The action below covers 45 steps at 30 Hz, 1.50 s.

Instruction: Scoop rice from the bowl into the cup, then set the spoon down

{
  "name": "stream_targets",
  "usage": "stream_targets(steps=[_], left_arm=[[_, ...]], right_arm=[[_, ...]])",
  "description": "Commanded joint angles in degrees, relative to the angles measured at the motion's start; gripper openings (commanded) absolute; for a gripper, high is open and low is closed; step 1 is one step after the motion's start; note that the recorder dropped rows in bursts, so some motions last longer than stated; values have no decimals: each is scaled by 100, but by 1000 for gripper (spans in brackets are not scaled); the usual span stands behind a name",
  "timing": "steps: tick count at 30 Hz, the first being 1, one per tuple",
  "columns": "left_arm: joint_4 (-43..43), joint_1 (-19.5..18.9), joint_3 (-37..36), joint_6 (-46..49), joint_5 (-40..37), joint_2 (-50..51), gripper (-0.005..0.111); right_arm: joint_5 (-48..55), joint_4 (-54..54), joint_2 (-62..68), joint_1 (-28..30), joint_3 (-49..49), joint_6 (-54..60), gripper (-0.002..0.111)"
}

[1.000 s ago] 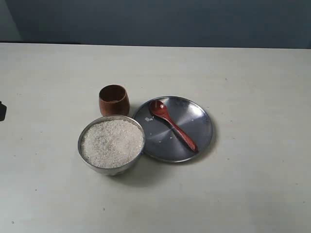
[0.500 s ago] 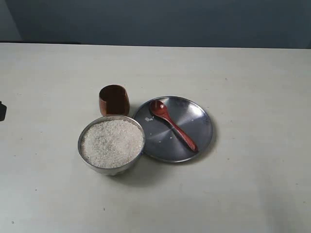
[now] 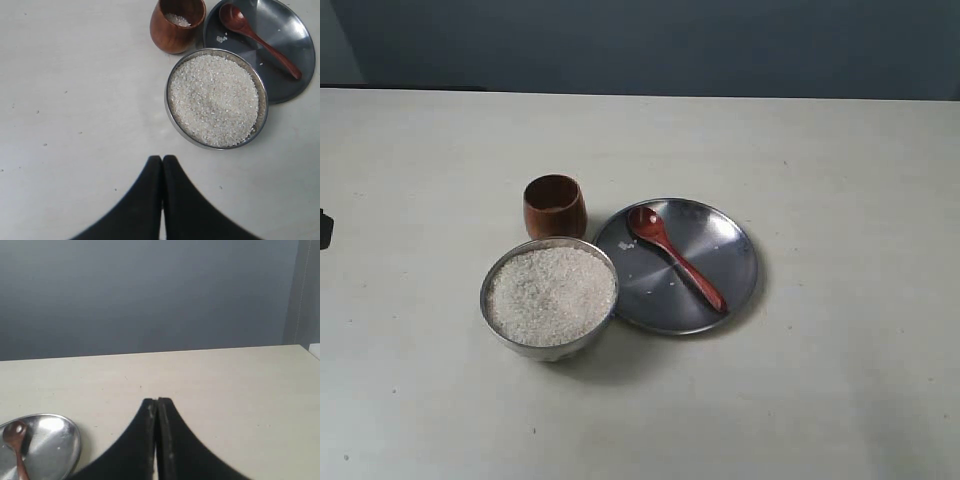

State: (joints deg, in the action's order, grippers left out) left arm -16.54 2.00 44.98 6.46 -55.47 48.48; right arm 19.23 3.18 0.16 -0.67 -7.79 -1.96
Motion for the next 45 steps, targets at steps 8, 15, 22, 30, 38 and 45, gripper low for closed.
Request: stream_targets(steps=[8,15,22,30,38,45], left_arm=[[16,-17,-9,-4,17,-14,0],[16,-17,-9,-4,17,-14,0],[16,-17,-9,-4,17,-14,0],[16,-17,-9,-4,17,-14,0],[16,-17,-9,-4,17,-14,0],[16,-17,-9,-4,17,-14,0]], right_arm=[[729,-2,-16,40,84,-31,0],[721,181,-16,40,276,-155,0],[917,444,-16,40,290,-155,0],[917,459,-16,40,290,-155,0],[891,460,-16,40,290,-155,0],[891,470,-16,40,290,-155,0]])
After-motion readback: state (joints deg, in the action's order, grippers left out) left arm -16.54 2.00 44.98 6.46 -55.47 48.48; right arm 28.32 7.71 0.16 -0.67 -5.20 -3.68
